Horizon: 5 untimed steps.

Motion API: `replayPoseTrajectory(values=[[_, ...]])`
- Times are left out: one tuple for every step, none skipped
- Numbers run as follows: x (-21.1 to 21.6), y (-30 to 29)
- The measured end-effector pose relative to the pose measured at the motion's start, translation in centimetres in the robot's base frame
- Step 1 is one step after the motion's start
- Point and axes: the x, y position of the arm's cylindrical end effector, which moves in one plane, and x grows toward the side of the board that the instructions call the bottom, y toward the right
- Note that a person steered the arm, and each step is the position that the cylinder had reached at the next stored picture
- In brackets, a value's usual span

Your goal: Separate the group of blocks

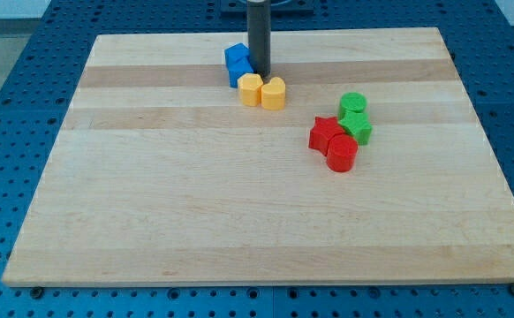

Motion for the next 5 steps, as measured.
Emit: replayPoseTrajectory(values=[[0.0, -0.5], [0.0, 0.9], [1.1, 2.1], [3.0, 2.1], [5.1, 2.1]])
